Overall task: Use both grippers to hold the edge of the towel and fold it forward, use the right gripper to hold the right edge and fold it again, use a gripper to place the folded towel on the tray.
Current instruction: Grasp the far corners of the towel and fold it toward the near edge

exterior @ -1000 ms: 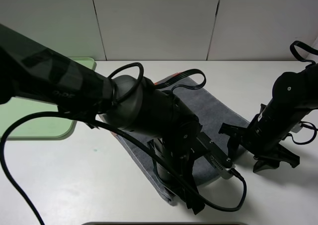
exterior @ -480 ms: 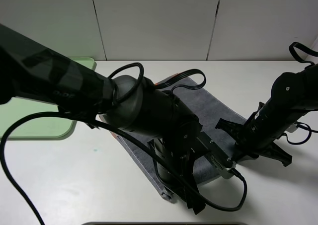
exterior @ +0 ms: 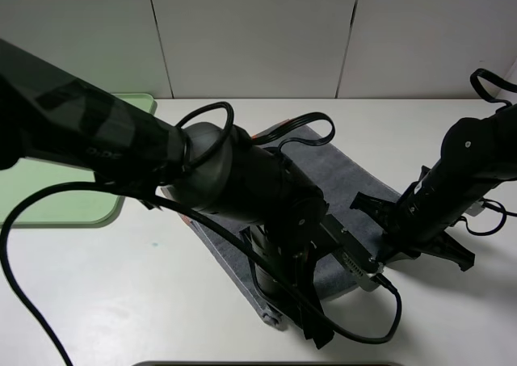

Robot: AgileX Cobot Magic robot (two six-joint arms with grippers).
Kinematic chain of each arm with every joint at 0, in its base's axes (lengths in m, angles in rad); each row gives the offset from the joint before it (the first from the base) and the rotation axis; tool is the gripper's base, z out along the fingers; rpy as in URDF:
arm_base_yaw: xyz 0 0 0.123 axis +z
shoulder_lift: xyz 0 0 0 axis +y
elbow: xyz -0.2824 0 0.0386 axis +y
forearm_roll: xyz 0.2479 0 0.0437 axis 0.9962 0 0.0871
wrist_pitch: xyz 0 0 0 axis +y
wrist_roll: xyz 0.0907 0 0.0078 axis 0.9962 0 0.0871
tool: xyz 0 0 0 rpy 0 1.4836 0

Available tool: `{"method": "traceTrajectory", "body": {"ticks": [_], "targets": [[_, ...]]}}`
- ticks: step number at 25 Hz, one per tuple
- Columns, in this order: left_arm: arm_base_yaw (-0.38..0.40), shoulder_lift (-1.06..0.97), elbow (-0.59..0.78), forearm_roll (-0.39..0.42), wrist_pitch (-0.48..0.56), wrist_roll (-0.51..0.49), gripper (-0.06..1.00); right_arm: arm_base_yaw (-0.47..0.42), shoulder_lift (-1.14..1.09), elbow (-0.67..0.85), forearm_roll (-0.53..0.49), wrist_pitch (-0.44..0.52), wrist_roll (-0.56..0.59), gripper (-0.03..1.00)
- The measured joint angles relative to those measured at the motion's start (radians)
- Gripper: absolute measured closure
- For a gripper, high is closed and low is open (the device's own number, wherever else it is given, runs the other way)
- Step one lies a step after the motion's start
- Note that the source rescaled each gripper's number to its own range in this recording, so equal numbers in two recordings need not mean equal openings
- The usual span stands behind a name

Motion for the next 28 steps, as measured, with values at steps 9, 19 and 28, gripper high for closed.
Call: {"method": "traceTrajectory", "body": {"ticks": [9,19,28], "targets": [[0.0,-0.004,0.0,-0.001,0.007,0.0,0.94,0.0,-0.022,0.0,0.0,0.001,0.0,0.97],[0.0,-0.084,0.0,-0.004,0.062,0.0,0.94,0.0,-0.053,0.003,-0.004,0.012,0.0,0.97],[0.0,-0.135,0.0,-0.015,0.1,0.0,0.94,0.0,-0.096,-0.024,-0.013,0.091,-0.013,0.97]]}}
